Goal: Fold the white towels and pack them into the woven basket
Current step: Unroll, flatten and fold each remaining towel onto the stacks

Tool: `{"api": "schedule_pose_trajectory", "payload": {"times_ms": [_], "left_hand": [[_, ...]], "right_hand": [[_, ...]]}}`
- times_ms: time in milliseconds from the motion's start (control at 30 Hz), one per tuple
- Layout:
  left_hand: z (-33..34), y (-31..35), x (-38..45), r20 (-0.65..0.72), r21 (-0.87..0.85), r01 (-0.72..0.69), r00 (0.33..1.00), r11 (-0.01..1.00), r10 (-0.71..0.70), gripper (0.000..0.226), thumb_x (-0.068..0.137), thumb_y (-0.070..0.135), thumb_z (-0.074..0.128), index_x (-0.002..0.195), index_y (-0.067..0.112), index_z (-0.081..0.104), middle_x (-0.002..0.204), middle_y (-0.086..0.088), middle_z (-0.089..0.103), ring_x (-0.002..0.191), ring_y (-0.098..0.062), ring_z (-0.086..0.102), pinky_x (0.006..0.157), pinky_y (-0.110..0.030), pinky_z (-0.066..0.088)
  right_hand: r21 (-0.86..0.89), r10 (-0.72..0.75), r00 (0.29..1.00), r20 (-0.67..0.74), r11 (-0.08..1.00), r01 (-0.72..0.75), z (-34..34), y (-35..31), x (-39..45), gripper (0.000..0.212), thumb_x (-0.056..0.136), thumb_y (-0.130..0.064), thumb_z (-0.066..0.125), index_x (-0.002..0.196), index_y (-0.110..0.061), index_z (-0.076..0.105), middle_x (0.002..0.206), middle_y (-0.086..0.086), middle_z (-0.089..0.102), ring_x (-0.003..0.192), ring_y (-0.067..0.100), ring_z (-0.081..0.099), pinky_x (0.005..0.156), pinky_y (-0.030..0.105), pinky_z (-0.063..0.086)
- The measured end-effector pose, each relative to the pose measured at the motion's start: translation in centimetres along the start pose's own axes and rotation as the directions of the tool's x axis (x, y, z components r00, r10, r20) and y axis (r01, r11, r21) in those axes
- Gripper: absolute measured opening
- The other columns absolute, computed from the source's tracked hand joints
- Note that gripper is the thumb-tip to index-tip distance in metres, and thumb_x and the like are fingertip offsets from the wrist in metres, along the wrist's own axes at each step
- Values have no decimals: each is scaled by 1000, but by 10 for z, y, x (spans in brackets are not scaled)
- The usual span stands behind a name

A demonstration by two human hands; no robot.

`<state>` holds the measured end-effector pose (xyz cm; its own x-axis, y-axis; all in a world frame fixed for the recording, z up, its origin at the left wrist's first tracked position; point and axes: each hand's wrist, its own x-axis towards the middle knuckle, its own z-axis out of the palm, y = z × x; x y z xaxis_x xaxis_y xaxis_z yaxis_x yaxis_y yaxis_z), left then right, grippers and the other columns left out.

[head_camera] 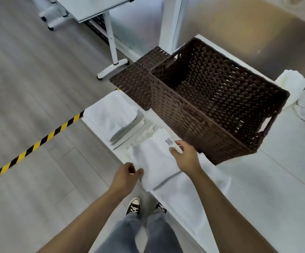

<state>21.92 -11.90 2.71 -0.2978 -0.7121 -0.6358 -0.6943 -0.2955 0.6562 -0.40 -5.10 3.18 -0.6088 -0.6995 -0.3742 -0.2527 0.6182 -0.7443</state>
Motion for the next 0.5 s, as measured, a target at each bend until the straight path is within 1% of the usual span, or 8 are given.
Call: {"api": "schedule_pose_trajectory", "payload": {"times_ms": [100,167,233,300,367,400,467,500], "left_hand": [[8,-2,16,-55,-59,51,997,997,-54,32,88,32,71,72,14,50,76,-13,66,64,-23,55,61,-36,44],[14,-4,26,-77,-115,91,992,989,-100,28,88,30,72,73,15,55,76,-8,68,71,-26,64,67,-42,52],[19,-6,34,-83,-167,125,987,978,-140,26,89,29,73,73,16,56,72,1,66,74,-24,67,74,-47,55],[22,-7,41,-123,-147,143,979,979,-162,24,88,33,74,80,18,57,78,5,66,78,-21,66,73,-43,53],[22,-5,41,-222,-64,147,962,987,-158,34,83,39,78,97,21,53,99,8,63,89,-15,61,71,-31,48],[23,-5,41,-300,17,129,947,992,-118,45,80,41,81,106,22,50,112,9,56,98,-14,55,76,-28,46],[22,-3,38,-409,257,30,909,966,80,64,75,40,84,124,26,46,135,4,40,118,-18,42,95,-32,43],[22,-5,38,-393,400,-41,895,916,212,70,75,39,84,132,28,46,146,1,34,125,-23,37,104,-37,40]], "right_hand": [[-76,-87,995,47,993,90,12,-9,33,9,94,-30,69,98,-36,63,83,-15,69,84,20,66,87,47,53],[-102,-117,990,73,987,124,19,-10,53,10,95,-32,68,101,-37,63,89,-13,70,91,22,66,90,47,52],[-115,-122,989,85,985,131,28,-5,72,12,95,-32,69,107,-32,66,99,-8,72,98,24,66,91,45,51],[-196,-149,986,74,967,161,39,4,85,16,93,-32,69,108,-27,66,104,-5,73,102,26,65,93,45,46],[-339,-180,983,38,923,182,48,11,89,21,90,-32,71,109,-24,66,106,0,71,105,29,62,90,44,40],[-410,-210,978,3,891,193,51,14,89,26,87,-31,73,111,-24,66,107,1,69,105,30,59,89,44,39],[-505,-309,948,-70,831,234,52,17,80,37,82,-29,78,116,-24,65,109,3,64,102,29,55,86,43,38],[-536,-377,921,-99,800,270,50,16,74,39,81,-27,78,117,-24,65,109,2,64,101,28,55,84,43,38]]}}
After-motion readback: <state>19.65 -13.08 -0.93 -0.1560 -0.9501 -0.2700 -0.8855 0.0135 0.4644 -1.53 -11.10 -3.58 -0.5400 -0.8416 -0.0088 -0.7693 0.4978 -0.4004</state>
